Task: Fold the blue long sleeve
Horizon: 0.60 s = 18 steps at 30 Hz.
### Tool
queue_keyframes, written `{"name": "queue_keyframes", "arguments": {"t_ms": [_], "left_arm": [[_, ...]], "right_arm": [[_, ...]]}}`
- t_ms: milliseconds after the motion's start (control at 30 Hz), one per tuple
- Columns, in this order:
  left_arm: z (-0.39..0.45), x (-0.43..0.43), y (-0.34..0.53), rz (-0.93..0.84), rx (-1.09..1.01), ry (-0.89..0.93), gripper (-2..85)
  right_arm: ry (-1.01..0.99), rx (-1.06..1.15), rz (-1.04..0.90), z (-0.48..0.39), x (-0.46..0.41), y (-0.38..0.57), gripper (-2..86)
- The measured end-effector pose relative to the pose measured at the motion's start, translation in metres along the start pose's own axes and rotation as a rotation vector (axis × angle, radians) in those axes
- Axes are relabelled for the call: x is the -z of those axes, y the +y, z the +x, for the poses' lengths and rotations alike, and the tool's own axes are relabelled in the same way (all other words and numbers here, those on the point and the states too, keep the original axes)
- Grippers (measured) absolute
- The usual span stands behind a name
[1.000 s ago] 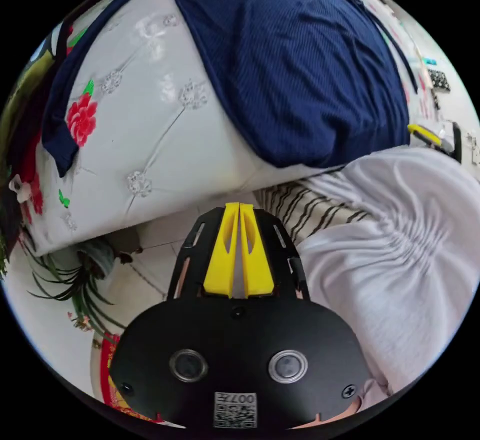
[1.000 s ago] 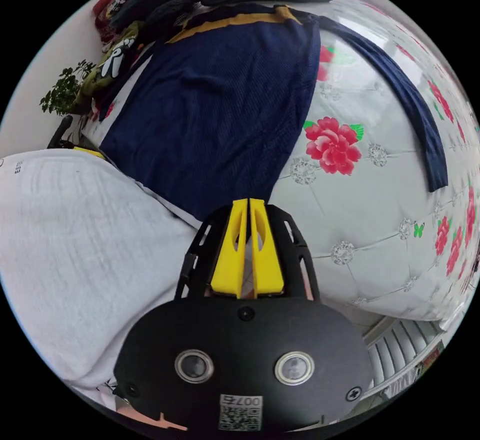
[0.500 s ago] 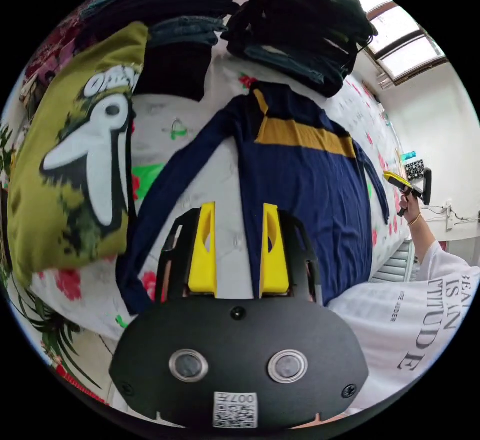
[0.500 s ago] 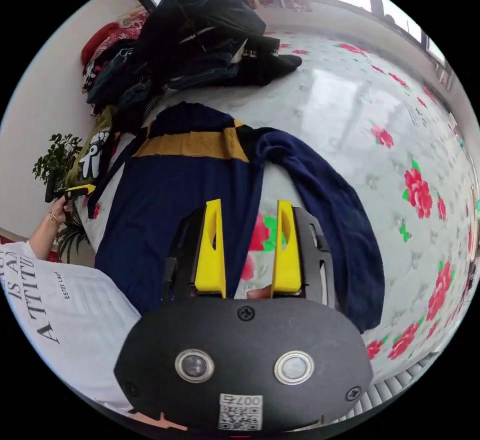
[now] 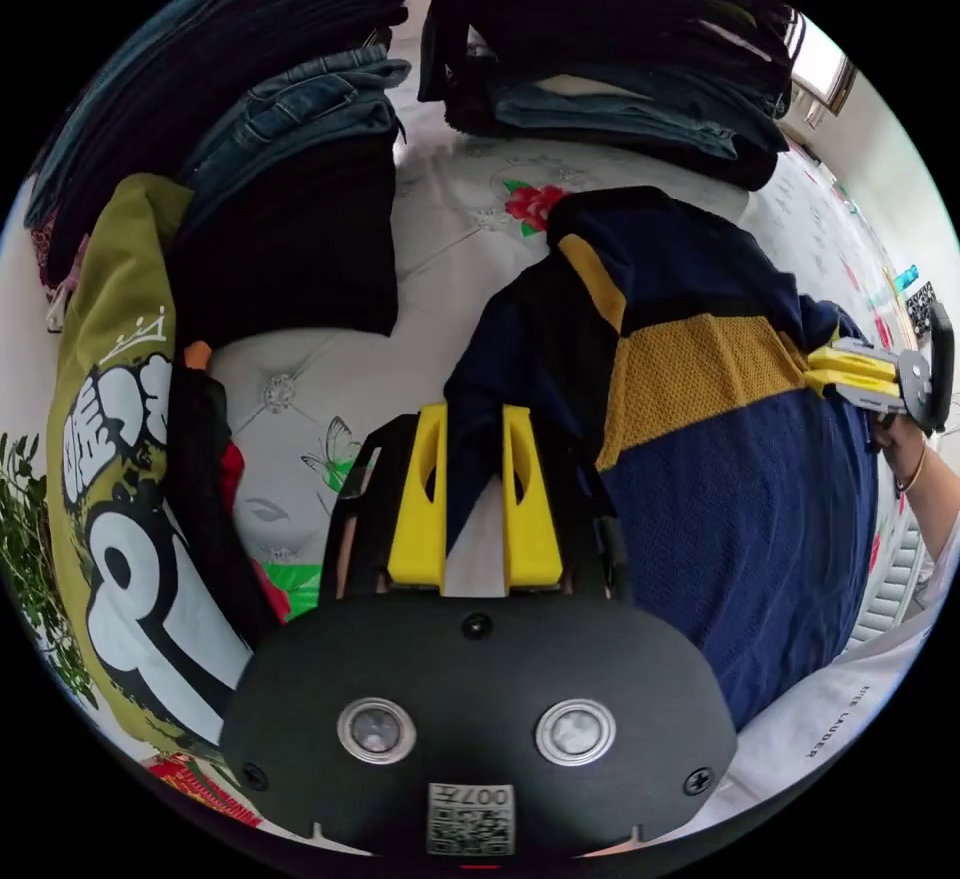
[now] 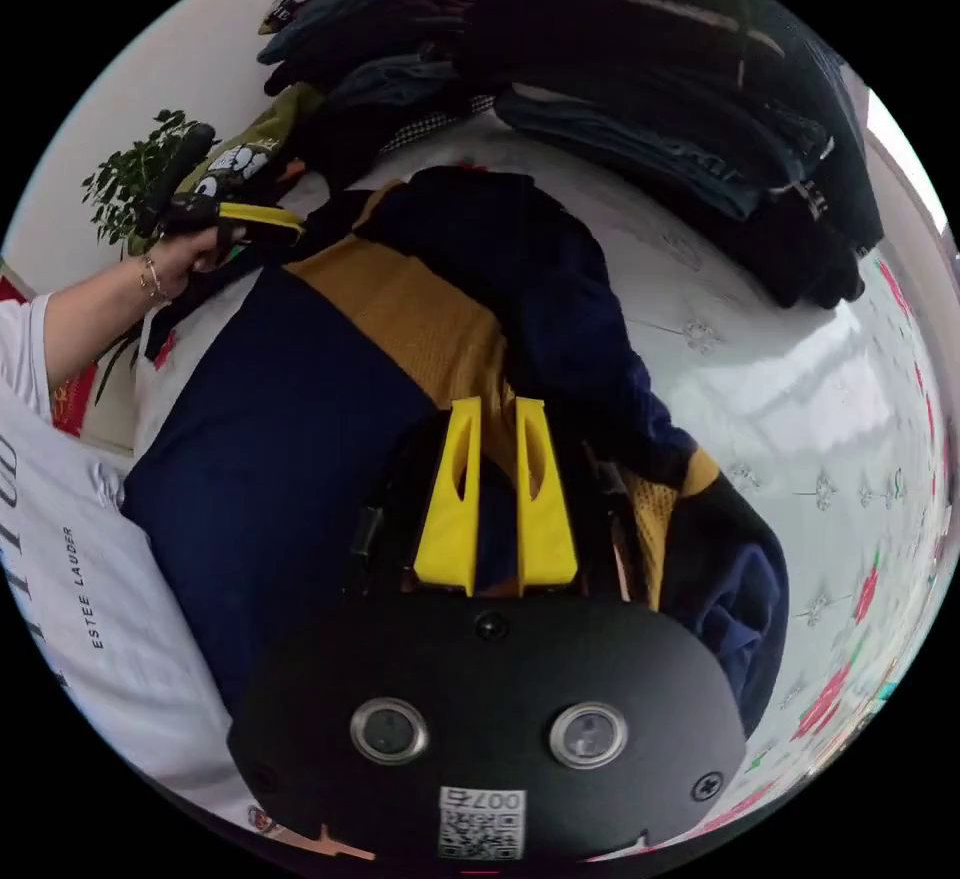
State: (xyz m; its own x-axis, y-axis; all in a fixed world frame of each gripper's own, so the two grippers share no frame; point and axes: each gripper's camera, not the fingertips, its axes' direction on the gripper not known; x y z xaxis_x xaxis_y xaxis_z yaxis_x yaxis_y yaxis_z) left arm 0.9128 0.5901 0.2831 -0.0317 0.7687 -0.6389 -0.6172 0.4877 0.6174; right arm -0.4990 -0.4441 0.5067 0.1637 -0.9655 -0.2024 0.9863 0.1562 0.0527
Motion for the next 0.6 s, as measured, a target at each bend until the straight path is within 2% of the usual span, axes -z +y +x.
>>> {"name": "queue_keyframes", "arguments": {"t_ms": [100,200,267,367,467,533,567,600], "left_arm": [[-0.01,0.002,0.025,0.021,0.045,0.045,8.6],[-0.024,0.011,0.042,0.044,0.101,0.102,8.4],[-0.032,0.022,0.047,0.083,0.107,0.14,8.1],[-0.038,0.034,0.035,0.135,0.087,0.17,8.2],[-0.035,0.029,0.009,0.133,0.034,0.189,9.5],[-0.028,0.014,-0.008,0.085,0.006,0.194,10.2],[-0.021,0.001,-0.017,0.039,-0.025,0.204,9.4],[-0.016,-0.007,-0.02,0.011,-0.044,0.199,9.1]], "right_arm": [[-0.056,0.135,-0.032,-0.048,0.008,0.022,2.6],[-0.132,0.2,-0.028,-0.057,0.035,0.029,2.4],[-0.099,0.14,0.01,-0.043,0.055,0.024,2.9],[-0.05,-0.091,0.119,0.008,0.078,0.014,4.0],[-0.105,-0.184,-0.008,0.047,0.053,-0.001,5.2],[-0.163,-0.121,-0.236,0.039,0.011,-0.006,4.7],[-0.116,-0.087,-0.162,0.031,0.016,-0.006,4.2],[-0.045,0.031,-0.19,0.012,0.018,-0.003,3.4]]}}
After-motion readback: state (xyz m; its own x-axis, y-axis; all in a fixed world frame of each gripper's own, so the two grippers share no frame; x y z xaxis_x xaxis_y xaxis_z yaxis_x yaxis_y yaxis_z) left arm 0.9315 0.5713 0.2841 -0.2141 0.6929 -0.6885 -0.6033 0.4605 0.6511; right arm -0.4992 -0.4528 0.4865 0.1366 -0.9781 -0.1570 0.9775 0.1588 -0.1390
